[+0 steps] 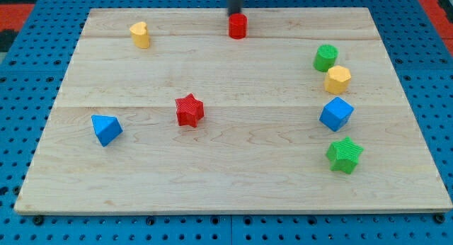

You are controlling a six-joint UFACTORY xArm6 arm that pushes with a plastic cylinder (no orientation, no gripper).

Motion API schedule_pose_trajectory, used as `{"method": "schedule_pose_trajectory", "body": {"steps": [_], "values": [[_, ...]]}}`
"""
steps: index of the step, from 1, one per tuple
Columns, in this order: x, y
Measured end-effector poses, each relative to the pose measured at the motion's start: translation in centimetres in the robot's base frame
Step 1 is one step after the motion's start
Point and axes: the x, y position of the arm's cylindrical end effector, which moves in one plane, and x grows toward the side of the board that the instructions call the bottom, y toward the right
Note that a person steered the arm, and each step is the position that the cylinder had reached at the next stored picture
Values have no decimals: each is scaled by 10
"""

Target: Place the red circle to the top of the green circle

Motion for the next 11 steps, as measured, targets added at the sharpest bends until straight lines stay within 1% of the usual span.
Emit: {"method": "schedule_pose_trajectory", "body": {"steps": [1,2,3,4,5,6,7,8,9,10,11], "values": [[26,74],[26,153],[19,80],[44,32],[67,70],[62,123],[50,159],[22,162],[44,189],[19,192],[8,92]]}}
